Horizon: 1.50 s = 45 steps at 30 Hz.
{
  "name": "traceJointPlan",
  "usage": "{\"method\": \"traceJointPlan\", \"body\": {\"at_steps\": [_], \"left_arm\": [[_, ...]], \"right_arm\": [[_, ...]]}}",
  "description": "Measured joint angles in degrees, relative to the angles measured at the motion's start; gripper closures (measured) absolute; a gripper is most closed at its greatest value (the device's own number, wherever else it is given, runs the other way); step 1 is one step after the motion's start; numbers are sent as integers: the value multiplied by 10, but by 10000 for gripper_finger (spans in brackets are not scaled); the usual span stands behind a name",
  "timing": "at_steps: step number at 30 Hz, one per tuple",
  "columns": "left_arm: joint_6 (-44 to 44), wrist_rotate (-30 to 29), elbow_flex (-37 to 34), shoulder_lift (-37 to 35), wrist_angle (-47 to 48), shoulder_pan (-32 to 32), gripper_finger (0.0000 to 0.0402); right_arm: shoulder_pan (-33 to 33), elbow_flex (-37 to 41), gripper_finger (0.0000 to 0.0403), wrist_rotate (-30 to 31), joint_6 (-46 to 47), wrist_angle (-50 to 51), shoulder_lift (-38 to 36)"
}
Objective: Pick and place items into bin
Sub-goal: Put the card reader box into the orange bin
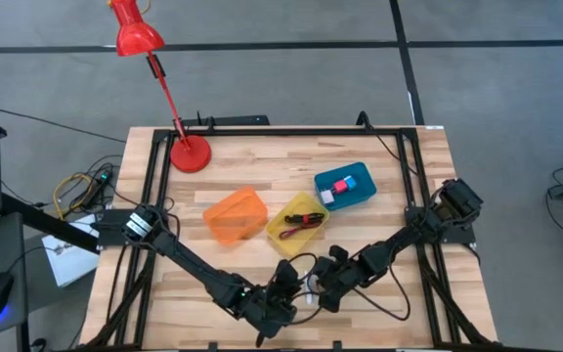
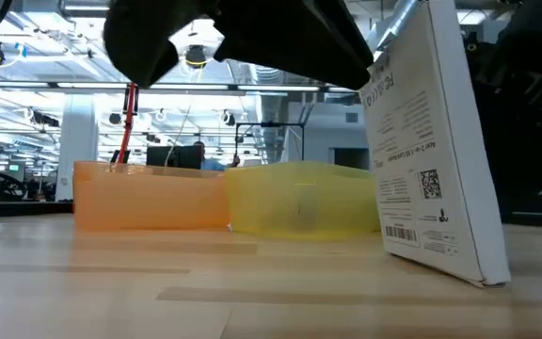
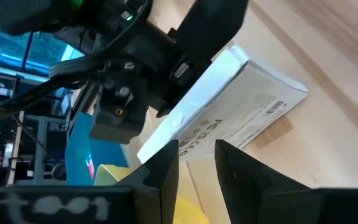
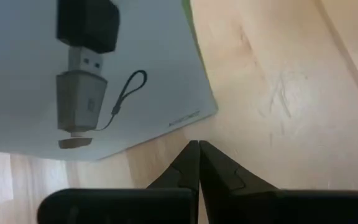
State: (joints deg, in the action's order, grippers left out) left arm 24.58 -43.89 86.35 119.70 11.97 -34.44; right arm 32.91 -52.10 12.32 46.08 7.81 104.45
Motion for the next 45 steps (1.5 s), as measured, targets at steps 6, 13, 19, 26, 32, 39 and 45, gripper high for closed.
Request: {"method": "traceJointPlan", "body": {"at_steps": [6, 13, 19, 26, 32, 39, 45], "left_arm": [[38, -15, 7, 0, 0, -6, 306], [37, 4, 9, 0, -1, 7, 306], [77, 6, 9, 0, -25, 5, 306], [103, 9, 10, 0, -26, 3, 306], [119, 11, 10, 0, -25, 3, 306], [120, 11, 10, -1, -22, 2, 306], [140, 12, 10, -1, -6, -2, 306]], "right_arm": [[-4, 0, 403, -2, -1, -4, -1], [-5, -1, 403, -5, -12, -11, -1], [-8, -25, 403, -5, -54, -8, -2], [-8, -75, 403, -3, -86, 58, -9], [-7, -117, 403, 3, -87, 139, -8], [-5, -147, 403, 16, -107, 150, -12], [1, -158, 403, 30, -122, 150, -15]]}}
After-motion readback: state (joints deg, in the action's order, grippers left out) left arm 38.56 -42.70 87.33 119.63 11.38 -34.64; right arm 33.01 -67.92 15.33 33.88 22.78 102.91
